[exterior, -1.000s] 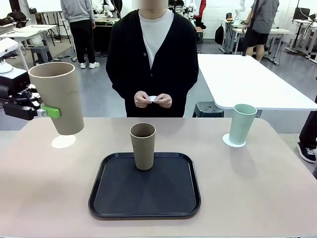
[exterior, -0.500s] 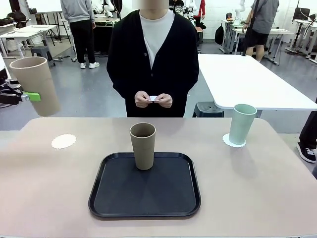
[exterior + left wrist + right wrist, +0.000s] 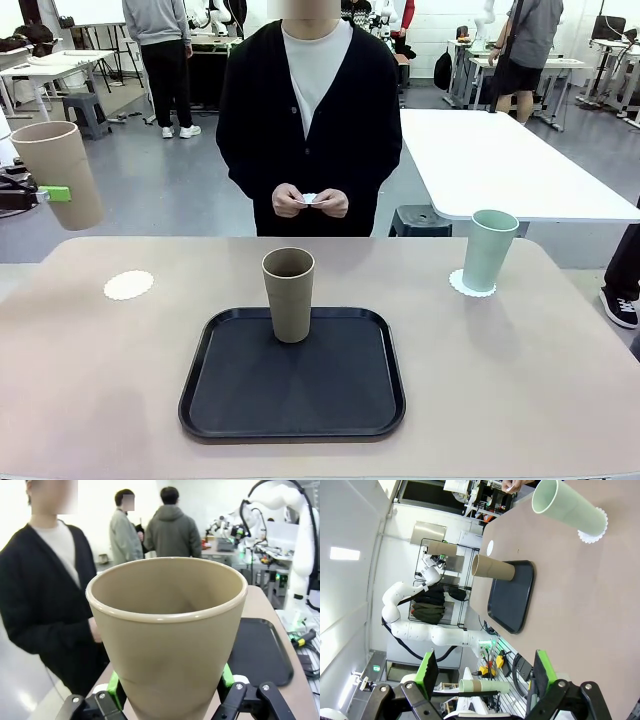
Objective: Place coasters on the table and set cups on them.
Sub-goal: Take one Reusable plastic cup from the Flat Tray and place it on a coaster set by the human.
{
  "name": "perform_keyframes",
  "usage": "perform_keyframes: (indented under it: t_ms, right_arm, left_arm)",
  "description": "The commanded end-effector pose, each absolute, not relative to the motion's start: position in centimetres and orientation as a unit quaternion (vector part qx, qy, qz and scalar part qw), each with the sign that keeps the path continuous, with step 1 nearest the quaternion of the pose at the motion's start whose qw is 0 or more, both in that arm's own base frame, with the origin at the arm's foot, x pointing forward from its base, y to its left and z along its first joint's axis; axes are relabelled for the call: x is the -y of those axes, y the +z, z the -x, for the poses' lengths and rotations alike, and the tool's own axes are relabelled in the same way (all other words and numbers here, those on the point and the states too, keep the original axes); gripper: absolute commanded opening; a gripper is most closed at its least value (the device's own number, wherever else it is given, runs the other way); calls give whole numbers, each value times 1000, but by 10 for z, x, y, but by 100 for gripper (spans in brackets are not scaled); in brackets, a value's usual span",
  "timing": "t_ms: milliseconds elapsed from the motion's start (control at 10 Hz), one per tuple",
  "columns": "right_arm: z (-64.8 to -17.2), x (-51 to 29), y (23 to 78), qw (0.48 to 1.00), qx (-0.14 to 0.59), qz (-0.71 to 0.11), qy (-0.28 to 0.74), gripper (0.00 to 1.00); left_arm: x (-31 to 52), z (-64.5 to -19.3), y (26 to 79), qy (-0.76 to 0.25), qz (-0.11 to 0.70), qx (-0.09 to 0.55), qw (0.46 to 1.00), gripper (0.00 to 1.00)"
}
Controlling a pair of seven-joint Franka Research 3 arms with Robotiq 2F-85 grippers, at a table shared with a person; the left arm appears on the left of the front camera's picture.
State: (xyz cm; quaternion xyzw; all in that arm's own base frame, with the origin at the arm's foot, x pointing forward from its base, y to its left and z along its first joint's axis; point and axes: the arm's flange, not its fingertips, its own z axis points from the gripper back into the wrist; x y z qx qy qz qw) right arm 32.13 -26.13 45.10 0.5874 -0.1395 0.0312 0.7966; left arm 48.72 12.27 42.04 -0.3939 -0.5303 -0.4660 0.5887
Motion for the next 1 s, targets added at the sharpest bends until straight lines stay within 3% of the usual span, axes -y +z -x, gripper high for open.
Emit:
perform_keyframes:
  t_ms: [0,600,900]
  right_arm:
    - [-324,261,454,796,141,-589,22,100]
    - [-324,261,454,796,141,-589,22,100]
    - [-324,261,454,796,141,-589,22,100]
  left_arm:
    - [-127,-496,421,-438,386,552,595,85]
    - [-125,-493,413,-446,390,541,597,85]
    - [-108,-540,381,-460,405,513,601,85]
